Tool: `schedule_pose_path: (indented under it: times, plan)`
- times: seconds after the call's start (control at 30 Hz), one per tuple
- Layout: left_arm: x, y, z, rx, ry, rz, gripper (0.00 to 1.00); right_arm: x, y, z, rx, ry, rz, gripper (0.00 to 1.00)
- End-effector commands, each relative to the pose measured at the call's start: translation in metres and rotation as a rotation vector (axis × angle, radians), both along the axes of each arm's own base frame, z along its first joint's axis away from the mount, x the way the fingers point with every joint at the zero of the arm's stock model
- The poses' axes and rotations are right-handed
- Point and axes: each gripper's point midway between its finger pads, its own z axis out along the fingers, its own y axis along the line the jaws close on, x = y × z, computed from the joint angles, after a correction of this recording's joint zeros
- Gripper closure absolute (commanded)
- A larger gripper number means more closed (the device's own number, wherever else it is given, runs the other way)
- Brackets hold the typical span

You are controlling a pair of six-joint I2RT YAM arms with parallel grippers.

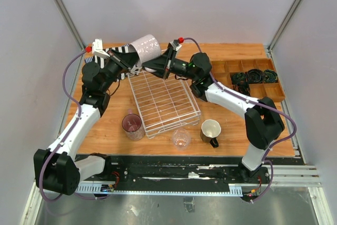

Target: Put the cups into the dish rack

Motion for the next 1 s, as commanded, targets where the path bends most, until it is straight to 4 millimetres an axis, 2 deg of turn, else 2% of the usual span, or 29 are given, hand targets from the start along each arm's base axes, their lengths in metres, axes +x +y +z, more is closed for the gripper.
schedule_pose_path:
  times: [0.0, 0.07, 0.1, 0.17, 0.2, 0.33, 0.43, 0.57, 0.63, 0.77, 0.97]
  plan:
    - [-0.006, 0.007, 0.026, 0.064, -0.107, 0.050, 0.84, 0.010, -0.008, 0.015, -0.020, -0.103, -0.061, 0.99]
    - [-0.003, 0.012, 0.021, 0.095, -0.081, 0.082, 0.47, 0.016, -0.011, 0.009, -0.076, -0.122, -0.075, 0.99]
    - [-0.001, 0.015, 0.019, 0.105, -0.069, 0.099, 0.38, 0.019, -0.014, 0.011, -0.088, -0.151, -0.082, 0.99]
    - [0.001, 0.022, 0.013, 0.120, -0.036, 0.139, 0.10, 0.029, -0.018, 0.004, -0.142, -0.166, -0.093, 0.99]
    - [0.002, 0.026, 0.008, 0.129, -0.014, 0.156, 0.02, 0.033, -0.020, 0.000, -0.172, -0.176, -0.096, 0.99]
    - [0.007, 0.045, -0.014, 0.168, 0.077, 0.201, 0.00, 0.053, -0.027, -0.020, -0.310, -0.233, -0.117, 0.99]
    - [0.011, 0.071, -0.034, 0.179, 0.186, 0.287, 0.00, 0.068, -0.030, -0.039, -0.431, -0.271, -0.126, 0.99]
    - [0.013, 0.093, -0.055, 0.190, 0.300, 0.346, 0.00, 0.087, -0.034, -0.075, -0.634, -0.327, -0.130, 0.99]
    - [0.014, 0.102, -0.067, 0.222, 0.379, 0.387, 0.00, 0.098, -0.039, -0.086, -0.735, -0.370, -0.153, 0.99]
    - [0.012, 0.106, -0.086, 0.280, 0.479, 0.394, 0.00, 0.116, -0.047, -0.113, -0.909, -0.425, -0.192, 0.99]
    - [0.002, 0.105, -0.095, 0.265, 0.488, 0.390, 0.00, 0.136, -0.050, -0.159, -1.144, -0.395, -0.281, 0.99]
